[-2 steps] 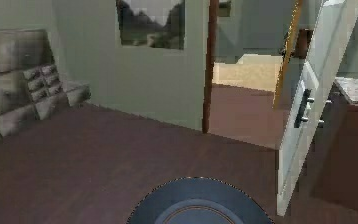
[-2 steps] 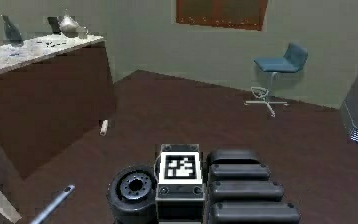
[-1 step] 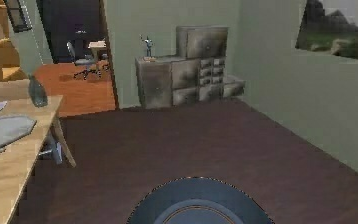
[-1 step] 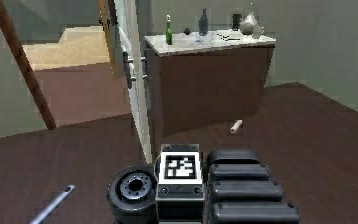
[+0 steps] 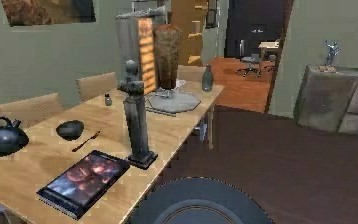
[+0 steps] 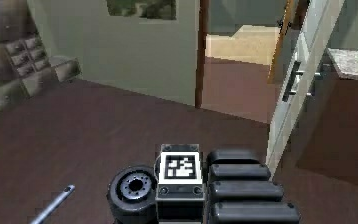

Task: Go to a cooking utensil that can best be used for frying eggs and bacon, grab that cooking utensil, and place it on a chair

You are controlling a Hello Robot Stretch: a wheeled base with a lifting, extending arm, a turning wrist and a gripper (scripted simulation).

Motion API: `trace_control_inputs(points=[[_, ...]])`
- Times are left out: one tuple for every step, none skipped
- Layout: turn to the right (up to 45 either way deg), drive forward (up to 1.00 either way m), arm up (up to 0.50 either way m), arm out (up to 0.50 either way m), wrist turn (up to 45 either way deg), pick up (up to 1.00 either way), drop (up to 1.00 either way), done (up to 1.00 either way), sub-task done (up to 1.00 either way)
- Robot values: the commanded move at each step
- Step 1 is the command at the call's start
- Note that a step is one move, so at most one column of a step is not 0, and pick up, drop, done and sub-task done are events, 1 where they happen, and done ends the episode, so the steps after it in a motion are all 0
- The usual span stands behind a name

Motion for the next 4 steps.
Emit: trace_control_inputs(points=[[-36.0,0.00,0.00,0.00,0.0,0.00,0.00,0.00,0.00],[45.0,0.00,0.00,0.00,0.0,0.00,0.00,0.00,0.00],[45.0,0.00,0.00,0.00,0.0,0.00,0.00,0.00,0.00],[45.0,0.00,0.00,0.00,0.0,0.00,0.00,0.00,0.00]])
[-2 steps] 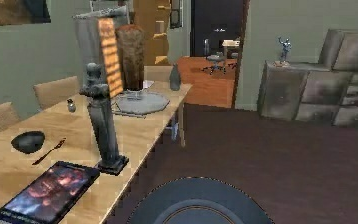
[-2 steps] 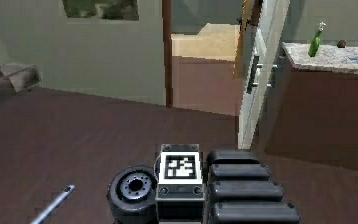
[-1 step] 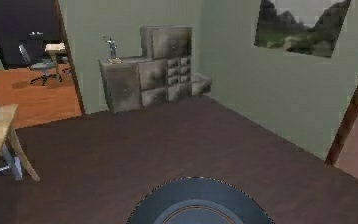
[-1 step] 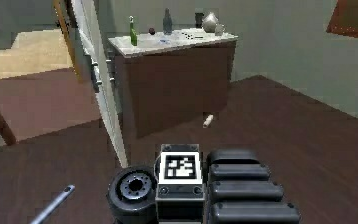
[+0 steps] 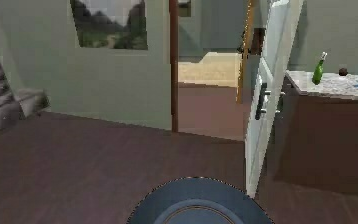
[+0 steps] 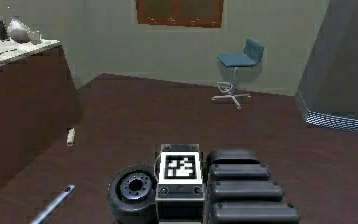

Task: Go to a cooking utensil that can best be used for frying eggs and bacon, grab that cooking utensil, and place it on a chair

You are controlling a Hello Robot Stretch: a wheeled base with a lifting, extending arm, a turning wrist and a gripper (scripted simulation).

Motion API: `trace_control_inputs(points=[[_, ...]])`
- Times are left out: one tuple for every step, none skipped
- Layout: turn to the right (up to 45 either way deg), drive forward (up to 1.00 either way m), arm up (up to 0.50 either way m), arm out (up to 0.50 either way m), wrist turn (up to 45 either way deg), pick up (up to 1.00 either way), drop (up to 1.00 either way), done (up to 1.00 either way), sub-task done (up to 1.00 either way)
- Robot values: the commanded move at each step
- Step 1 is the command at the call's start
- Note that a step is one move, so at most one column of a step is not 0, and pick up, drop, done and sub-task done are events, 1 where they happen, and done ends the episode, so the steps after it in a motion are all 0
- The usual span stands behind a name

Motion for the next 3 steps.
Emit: trace_control_inputs(points=[[45.0,0.00,0.00,0.00,0.0,0.00,0.00,0.00,0.00],[45.0,0.00,0.00,0.00,0.0,0.00,0.00,0.00,0.00],[45.0,0.00,0.00,0.00,0.0,0.00,0.00,0.00,0.00]])
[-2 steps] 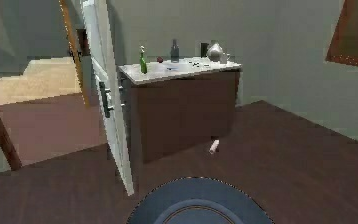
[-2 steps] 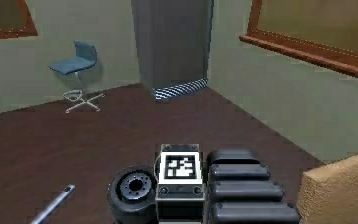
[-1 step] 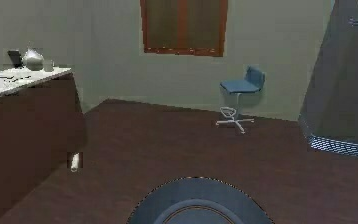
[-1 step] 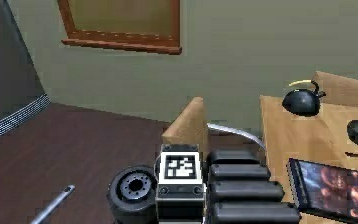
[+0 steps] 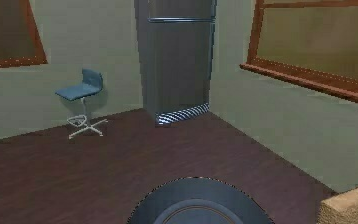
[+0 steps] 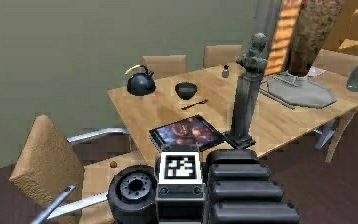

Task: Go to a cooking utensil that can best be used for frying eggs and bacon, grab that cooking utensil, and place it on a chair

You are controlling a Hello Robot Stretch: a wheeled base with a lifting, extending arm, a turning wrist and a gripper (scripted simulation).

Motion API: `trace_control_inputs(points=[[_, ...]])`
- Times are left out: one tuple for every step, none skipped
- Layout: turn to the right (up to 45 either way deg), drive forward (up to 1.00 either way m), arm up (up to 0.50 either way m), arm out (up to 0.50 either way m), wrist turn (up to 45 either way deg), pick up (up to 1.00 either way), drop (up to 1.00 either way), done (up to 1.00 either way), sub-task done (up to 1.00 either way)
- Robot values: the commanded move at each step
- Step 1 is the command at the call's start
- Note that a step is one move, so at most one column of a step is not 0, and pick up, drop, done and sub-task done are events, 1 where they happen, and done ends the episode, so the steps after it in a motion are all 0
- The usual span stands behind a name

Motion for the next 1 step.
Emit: trace_control_inputs(points=[[21.0,0.00,0.00,0.00,0.0,0.00,0.00,0.00,0.00]])
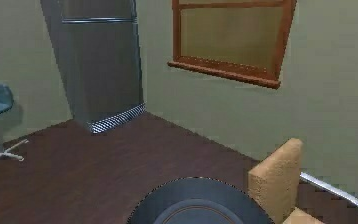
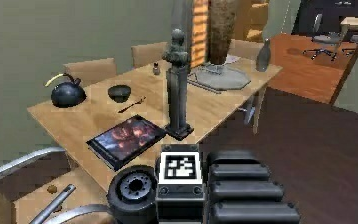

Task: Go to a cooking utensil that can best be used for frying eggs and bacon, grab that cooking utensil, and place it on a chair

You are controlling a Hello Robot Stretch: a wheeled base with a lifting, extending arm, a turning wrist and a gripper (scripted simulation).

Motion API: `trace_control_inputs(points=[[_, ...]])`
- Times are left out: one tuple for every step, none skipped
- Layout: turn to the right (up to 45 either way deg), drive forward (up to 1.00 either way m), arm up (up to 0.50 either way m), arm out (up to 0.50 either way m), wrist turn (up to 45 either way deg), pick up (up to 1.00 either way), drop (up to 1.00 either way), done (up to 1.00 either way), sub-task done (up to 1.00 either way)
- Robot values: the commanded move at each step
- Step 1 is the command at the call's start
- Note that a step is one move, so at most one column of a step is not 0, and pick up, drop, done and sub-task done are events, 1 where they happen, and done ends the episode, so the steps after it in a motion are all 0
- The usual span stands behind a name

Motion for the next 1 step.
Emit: trace_control_inputs(points=[[0.0,0.80,0.00,0.00,0.0,0.00,0.00,0.00,0.00]])
